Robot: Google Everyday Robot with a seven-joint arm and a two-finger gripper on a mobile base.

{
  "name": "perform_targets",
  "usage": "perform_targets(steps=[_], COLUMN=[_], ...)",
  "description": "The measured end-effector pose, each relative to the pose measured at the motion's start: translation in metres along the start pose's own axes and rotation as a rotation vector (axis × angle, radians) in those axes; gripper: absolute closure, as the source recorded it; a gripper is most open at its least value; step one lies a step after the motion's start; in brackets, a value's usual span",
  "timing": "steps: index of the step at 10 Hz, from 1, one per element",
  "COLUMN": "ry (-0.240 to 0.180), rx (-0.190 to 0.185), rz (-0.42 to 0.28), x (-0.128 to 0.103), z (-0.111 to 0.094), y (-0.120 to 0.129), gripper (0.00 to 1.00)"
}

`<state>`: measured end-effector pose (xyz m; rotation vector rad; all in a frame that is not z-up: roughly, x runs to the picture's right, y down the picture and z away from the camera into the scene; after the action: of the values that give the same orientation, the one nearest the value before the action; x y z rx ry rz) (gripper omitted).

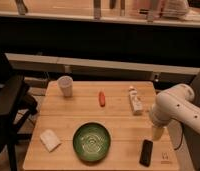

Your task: Place the eraser on the white sponge

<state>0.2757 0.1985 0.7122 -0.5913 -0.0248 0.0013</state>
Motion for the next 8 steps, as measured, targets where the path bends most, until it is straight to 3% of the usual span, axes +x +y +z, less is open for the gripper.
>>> perform_targets(steps=[8], ry=[-0.022], rx=[-0.018], rz=[-0.074], x=[-0.012], z=[0.03], y=[0.017], gripper=[0.2])
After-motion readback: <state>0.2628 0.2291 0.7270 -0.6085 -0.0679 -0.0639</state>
